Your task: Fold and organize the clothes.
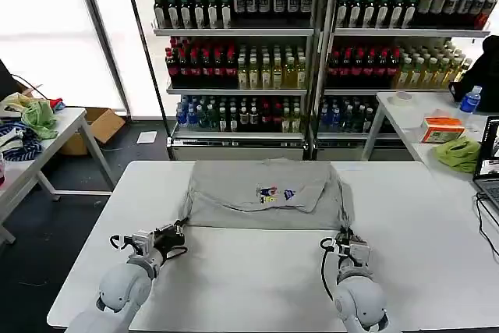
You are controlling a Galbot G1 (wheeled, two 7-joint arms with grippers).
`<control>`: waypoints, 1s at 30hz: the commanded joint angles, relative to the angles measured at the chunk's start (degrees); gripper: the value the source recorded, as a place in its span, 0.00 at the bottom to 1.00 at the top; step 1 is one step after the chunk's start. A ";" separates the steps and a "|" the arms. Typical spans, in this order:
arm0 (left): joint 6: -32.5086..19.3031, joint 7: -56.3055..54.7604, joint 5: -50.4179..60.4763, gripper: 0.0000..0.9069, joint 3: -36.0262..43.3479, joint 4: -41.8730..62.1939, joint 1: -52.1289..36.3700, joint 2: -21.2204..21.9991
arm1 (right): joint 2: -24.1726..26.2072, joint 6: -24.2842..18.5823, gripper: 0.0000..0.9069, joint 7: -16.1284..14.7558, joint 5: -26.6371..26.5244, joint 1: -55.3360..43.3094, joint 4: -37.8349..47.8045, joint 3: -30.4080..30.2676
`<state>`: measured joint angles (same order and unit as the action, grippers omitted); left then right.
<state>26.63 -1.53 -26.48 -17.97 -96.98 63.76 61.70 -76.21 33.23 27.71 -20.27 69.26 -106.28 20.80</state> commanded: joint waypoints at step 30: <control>-3.19 -3.62 5.91 0.01 -12.40 -35.75 39.15 0.38 | 0.55 -1.49 0.00 5.43 7.67 35.17 -30.58 0.20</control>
<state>24.49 -4.94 -22.90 -28.03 -125.86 91.06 60.98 -75.78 32.34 31.97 -14.87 94.18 -132.02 21.07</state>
